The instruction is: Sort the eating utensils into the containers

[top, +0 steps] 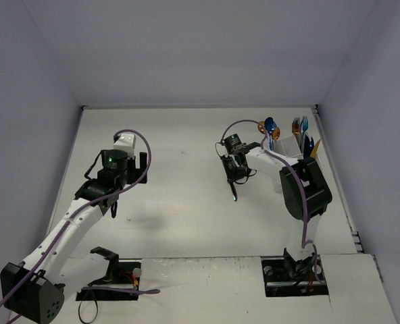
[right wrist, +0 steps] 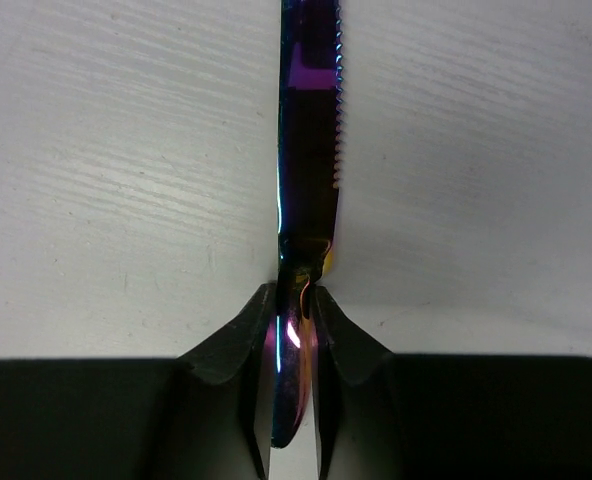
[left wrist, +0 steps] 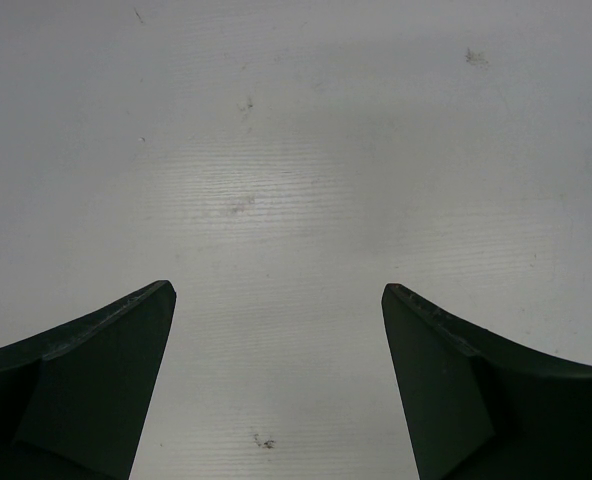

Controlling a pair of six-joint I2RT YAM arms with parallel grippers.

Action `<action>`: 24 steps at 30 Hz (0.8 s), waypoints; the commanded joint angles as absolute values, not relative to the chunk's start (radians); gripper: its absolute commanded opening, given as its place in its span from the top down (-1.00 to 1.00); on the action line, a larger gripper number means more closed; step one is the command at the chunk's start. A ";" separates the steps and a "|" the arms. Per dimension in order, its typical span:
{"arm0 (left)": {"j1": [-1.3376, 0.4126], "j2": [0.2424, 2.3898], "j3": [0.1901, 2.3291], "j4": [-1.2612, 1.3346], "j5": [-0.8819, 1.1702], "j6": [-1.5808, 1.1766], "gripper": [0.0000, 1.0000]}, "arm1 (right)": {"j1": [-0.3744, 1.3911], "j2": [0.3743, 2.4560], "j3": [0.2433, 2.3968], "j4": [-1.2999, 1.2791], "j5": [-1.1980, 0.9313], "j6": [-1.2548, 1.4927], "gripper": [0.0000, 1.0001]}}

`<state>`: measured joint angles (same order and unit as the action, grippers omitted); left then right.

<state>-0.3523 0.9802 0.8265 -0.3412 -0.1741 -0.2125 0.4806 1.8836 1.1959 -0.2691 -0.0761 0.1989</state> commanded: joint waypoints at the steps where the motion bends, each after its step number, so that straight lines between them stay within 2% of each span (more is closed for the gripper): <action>1: -0.351 0.974 0.859 -0.306 -0.183 -0.199 -0.65 | 0.499 1.913 1.251 -0.292 -0.080 0.198 0.93; 2: -0.351 0.973 0.859 -0.305 -0.184 -0.199 -0.65 | 0.499 1.914 1.261 -0.293 -0.080 0.195 1.00; 8: -0.351 0.973 0.859 -0.311 -0.190 -0.199 -0.65 | 0.513 1.839 1.332 -0.293 -0.083 0.174 1.00; 15: -0.351 0.967 0.861 -0.312 -0.192 -0.198 -0.65 | 0.488 1.609 1.400 -0.265 0.095 0.072 1.00; 24: -0.350 0.953 0.859 -0.314 -0.195 -0.196 -0.65 | 0.213 1.298 1.189 -0.006 0.143 -0.064 1.00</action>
<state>-0.3523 0.9764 0.8265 -0.3447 -0.1816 -0.2119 0.3259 1.3958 1.2842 -0.1574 0.0727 0.0248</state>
